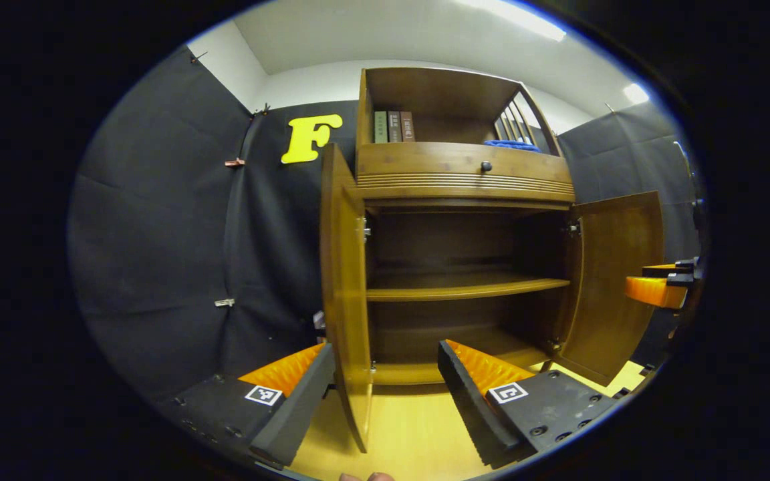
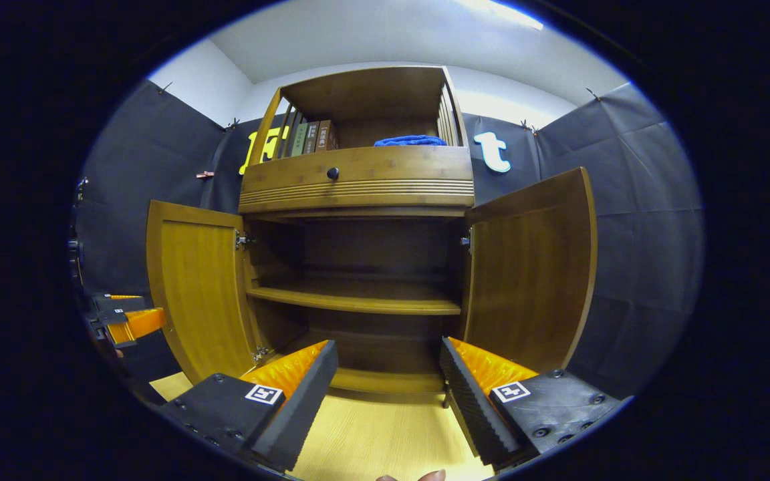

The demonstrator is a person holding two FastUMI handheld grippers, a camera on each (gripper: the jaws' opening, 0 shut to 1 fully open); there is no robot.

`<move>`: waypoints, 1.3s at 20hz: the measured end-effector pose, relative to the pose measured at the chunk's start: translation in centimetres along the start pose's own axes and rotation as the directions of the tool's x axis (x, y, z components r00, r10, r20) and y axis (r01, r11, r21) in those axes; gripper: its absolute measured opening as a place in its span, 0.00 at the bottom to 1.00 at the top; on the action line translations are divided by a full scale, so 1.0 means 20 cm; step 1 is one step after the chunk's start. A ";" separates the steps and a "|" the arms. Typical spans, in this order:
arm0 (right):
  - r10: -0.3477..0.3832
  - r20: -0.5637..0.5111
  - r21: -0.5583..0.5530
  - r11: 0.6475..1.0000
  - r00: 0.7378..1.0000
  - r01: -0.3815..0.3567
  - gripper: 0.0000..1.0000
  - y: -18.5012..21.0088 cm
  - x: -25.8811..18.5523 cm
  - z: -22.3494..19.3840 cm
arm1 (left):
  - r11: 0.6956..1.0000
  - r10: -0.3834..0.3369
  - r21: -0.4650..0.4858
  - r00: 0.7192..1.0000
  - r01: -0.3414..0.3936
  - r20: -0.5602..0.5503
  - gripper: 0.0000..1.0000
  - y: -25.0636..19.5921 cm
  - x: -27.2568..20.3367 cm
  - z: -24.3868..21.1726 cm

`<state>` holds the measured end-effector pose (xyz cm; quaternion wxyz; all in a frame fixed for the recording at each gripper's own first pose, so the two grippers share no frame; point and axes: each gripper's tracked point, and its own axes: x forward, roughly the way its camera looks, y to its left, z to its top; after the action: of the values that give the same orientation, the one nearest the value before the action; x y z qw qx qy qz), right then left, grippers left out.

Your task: Open the right door of the double-door shoe cabinet with the right hand, and open the left door with the left hand.

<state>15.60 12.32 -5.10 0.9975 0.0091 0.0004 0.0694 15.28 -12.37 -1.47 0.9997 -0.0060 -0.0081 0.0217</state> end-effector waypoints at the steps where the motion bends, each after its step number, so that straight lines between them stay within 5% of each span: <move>1: -0.002 0.001 0.002 1.000 1.000 0.002 0.98 0.01 0.00 0.01 | 1.000 -0.010 0.001 1.000 0.010 -0.001 0.96 -0.03 0.01 0.00; 26: -0.039 0.049 -0.024 0.999 0.998 0.040 1.00 0.01 0.01 0.11 | 0.995 -0.101 0.014 0.995 0.100 0.017 0.96 -0.26 0.08 0.09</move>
<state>15.72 12.59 -2.81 0.9985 -0.0015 -0.0247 0.0496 17.11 -17.50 0.42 0.9994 0.0013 -0.0170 -0.0285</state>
